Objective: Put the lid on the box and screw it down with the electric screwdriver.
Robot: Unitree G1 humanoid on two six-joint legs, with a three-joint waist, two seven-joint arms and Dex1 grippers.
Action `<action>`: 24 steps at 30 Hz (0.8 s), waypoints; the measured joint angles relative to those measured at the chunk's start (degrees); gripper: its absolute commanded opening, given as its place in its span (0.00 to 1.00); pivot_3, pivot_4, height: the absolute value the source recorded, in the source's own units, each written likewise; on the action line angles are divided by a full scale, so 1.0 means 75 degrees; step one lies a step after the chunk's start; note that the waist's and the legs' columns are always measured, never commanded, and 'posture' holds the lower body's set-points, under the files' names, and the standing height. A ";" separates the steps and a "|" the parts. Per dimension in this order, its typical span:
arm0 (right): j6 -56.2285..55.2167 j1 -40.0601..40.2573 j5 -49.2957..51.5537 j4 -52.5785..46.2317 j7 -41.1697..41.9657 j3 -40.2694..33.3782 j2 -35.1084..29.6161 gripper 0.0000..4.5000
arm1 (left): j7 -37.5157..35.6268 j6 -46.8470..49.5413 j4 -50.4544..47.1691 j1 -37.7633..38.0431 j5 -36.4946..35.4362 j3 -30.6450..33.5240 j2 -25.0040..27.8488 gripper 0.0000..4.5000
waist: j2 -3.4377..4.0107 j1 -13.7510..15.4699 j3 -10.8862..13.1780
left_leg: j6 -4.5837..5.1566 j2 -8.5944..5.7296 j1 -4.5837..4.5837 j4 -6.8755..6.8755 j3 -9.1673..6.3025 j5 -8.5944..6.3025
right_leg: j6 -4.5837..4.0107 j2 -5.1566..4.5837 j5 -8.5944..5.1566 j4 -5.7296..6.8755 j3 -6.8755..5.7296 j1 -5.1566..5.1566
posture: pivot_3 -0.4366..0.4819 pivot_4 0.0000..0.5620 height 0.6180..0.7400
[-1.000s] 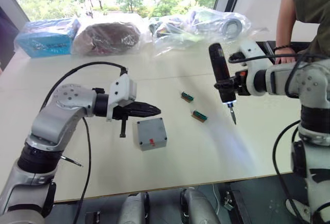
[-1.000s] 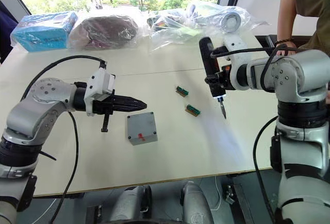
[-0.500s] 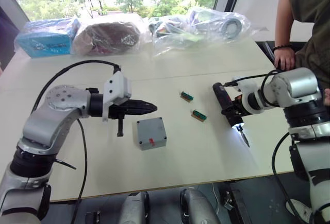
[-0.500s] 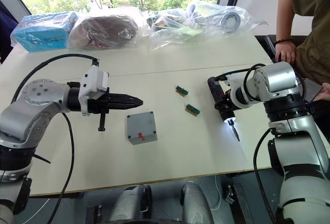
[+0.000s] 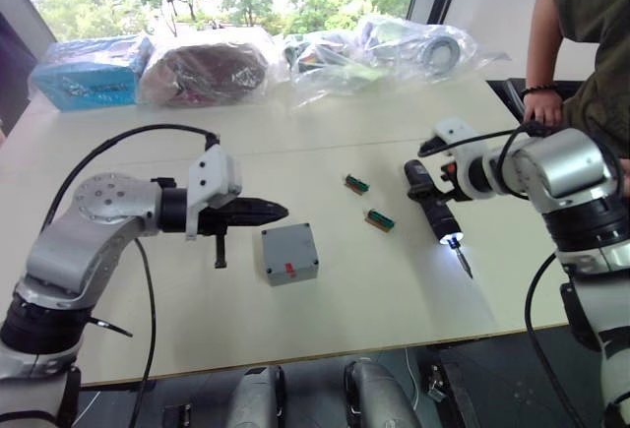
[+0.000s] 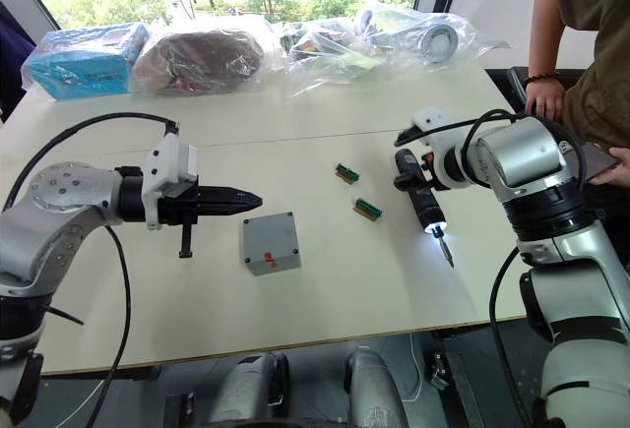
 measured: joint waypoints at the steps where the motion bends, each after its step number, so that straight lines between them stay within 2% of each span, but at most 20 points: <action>1: -0.0151 0.0215 0.0179 -0.0612 0.0175 -0.0217 0.0030 0.94 | 0.0027 -0.0078 0.0093 0.0161 0.0131 -0.0009 0.0044 0.00 | -0.0001 0.0022 -0.0001 | 0.0000 0.0001 0.0000 -0.0003 -0.0004 0.0000 | 0.0000 0.0001 0.0000 0.0000 -0.0004 0.0000 | 0.48 0.27 1.00; 3: -0.0334 0.0668 0.0490 -0.1480 0.0428 -0.0422 0.0164 0.85 | 0.0040 -0.0193 0.0276 0.0426 0.0295 -0.0027 0.0070 0.00 | -0.0005 0.0047 -0.0003 | -0.0001 0.0004 0.0000 0.0007 -0.0004 0.0000 | -0.0001 -0.0001 0.0000 0.0006 -0.0005 0.0004 | 0.48 0.27 1.00; 5: -0.0566 0.1181 0.0649 -0.1987 0.0566 -0.0497 0.0345 0.70 | 0.0024 -0.0367 0.0437 0.0695 0.0465 -0.0050 0.0084 0.00 | -0.0007 0.0062 -0.0004 | -0.0001 0.0001 0.0002 0.0016 -0.0004 0.0000 | 0.0000 -0.0007 0.0001 0.0005 -0.0007 0.0015 | 0.48 0.27 1.00; 11: -0.0970 0.2427 0.0634 -0.2740 0.0222 -0.0449 0.1088 0.16 | -0.0063 -0.0788 0.1178 0.0946 0.0886 -0.0372 -0.0057 0.00 | -0.0011 0.0060 -0.0006 | 0.0000 0.0001 0.0005 0.0068 -0.0004 -0.0001 | -0.0001 -0.0013 0.0001 0.0002 -0.0007 0.0047 | 0.48 0.27 1.00; 12: -0.1034 0.2663 0.0578 -0.2782 0.0148 -0.0274 0.1249 0.04 | -0.0084 -0.0894 0.1365 0.0948 0.1001 -0.0488 -0.0156 0.00 | -0.0011 0.0059 -0.0006 | 0.0000 0.0001 0.0003 0.0071 -0.0004 -0.0001 | 0.0000 -0.0013 0.0002 0.0003 -0.0006 0.0046 | 0.48 0.27 1.00; 13: -0.1073 0.2777 0.0562 -0.2783 0.0100 -0.0180 0.1361 0.01 | -0.0087 -0.0938 0.1461 0.0947 0.1063 -0.0574 -0.0196 0.00 | -0.0011 0.0055 -0.0006 | 0.0000 0.0001 0.0004 0.0075 -0.0003 -0.0001 | 0.0000 -0.0012 0.0003 0.0004 -0.0007 0.0048 | 0.48 0.27 1.00; 17: -0.1171 0.3013 0.0439 -0.2787 0.0034 0.0161 0.1763 0.01 | -0.0082 -0.1278 0.1937 0.0849 0.1450 -0.0963 -0.0507 0.00 | -0.0011 0.0059 -0.0006 | 0.0000 0.0000 0.0004 0.0085 -0.0004 -0.0001 | 0.0001 -0.0010 0.0006 0.0010 -0.0006 0.0049 | 0.48 0.27 1.00; 24: -0.1119 0.3058 0.0513 -0.2804 0.0283 0.0567 0.1965 0.01 | 0.0020 -0.1590 0.2562 0.0311 0.1864 -0.1234 -0.1053 0.00 | -0.0012 0.0071 -0.0007 | 0.0000 -0.0001 0.0004 0.0093 -0.0004 -0.0001 | 0.0006 -0.0010 0.0009 0.0018 -0.0007 0.0052 | 0.48 0.27 1.00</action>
